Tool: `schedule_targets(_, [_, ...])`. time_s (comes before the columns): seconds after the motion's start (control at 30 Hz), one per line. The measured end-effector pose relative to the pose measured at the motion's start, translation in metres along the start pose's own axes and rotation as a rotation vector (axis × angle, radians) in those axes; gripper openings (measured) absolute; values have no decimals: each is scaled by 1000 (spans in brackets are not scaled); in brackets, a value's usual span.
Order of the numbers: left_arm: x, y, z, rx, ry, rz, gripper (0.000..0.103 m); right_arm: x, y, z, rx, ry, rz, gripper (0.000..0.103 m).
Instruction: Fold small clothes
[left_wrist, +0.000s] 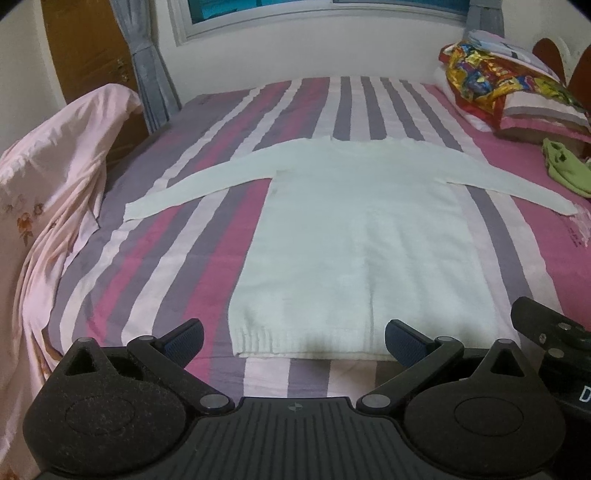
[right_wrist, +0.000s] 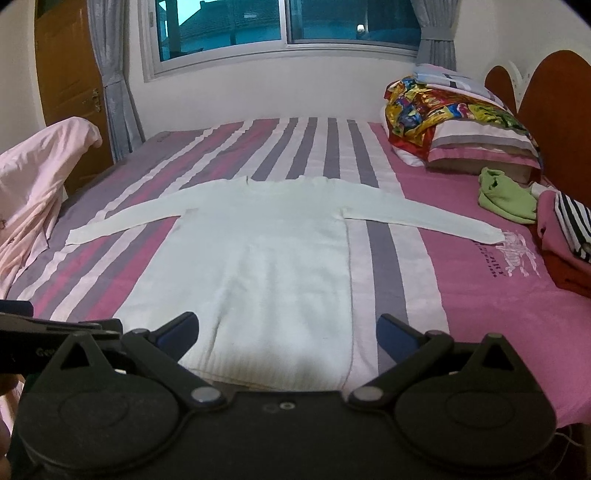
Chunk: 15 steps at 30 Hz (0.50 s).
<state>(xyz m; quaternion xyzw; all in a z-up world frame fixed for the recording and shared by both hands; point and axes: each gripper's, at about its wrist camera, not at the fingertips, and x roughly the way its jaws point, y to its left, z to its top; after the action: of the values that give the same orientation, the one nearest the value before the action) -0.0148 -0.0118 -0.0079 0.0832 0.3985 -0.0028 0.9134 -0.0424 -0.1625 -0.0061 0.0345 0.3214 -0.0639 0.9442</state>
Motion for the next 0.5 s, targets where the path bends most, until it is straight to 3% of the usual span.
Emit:
schedule_targets(0.27, [1, -3, 1, 21, 6, -9, 103, 1, -1, -1, 1, 9, -22, 103])
schedule_targets(0.5, [1, -5, 2, 8, 16, -14, 103, 9, -3, 0, 19, 70, -42, 103])
